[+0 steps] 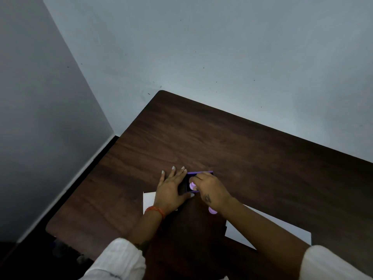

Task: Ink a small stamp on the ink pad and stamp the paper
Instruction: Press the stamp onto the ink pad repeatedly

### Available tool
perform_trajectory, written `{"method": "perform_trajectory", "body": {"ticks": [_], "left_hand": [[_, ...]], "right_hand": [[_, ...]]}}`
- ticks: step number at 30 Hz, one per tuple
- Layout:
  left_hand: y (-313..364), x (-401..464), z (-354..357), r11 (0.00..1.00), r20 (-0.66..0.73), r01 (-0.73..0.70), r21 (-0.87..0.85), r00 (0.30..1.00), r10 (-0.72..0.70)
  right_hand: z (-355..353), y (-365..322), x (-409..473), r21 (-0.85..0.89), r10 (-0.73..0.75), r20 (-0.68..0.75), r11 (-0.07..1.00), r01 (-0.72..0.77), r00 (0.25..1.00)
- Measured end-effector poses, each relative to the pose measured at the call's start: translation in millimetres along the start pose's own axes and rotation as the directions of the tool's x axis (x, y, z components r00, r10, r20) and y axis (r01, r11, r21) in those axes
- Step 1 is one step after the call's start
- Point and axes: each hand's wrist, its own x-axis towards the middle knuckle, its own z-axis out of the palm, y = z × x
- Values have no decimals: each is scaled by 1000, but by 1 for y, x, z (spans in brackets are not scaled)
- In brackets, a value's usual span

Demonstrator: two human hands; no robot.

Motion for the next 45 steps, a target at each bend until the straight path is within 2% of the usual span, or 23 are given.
{"method": "perform_trajectory", "body": {"ticks": [4, 9, 13, 16, 20, 23, 30, 34, 36, 38, 41, 45], "left_hand": [[-1, 0, -1, 1000, -17, -1, -5, 1000, 0], [0, -1, -2, 1000, -23, 12, -11, 1000, -12], [3, 0, -2, 999, -12, 21, -26, 1000, -21], [3, -1, -4, 999, -10, 22, -48, 1000, -23], [4, -1, -7, 998, -7, 22, -66, 1000, -22], [4, 0, -7, 997, -6, 22, -68, 1000, -22], [2, 0, -5, 999, -21, 19, -50, 1000, -20], [0, 1, -6, 998, -27, 19, -56, 999, -20], [0, 2, -6, 998, -24, 18, -59, 1000, -19], [0, 2, -5, 998, -22, 19, -62, 1000, -20], [1, 1, -7, 997, -21, 24, -67, 999, -26], [1, 0, -10, 998, -14, 23, -59, 1000, -24]], "right_hand": [[5, -9, -2, 44, 131, 2, 990, -131, 991], [5, -16, -2, 14, 166, 31, 986, -166, 986], [3, -22, -3, 64, 224, 12, 973, -224, 975], [-9, -14, 3, 124, 173, 46, 976, -178, 984], [-17, -7, 13, 176, 160, -32, 973, -152, 987], [-13, -9, 14, 80, 94, -13, 992, -93, 995], [-8, -20, 16, 9, 194, 7, 981, -194, 981], [-18, -5, 23, -39, 41, 107, 999, -37, 993], [-17, 0, 22, -40, 21, 104, 999, -17, 994], [-11, -5, 18, -38, 59, 76, 998, -57, 995], [-12, -12, 17, 41, 125, 0, 991, -125, 992], [-33, -8, 22, 210, 195, -11, 959, -188, 981]]}}
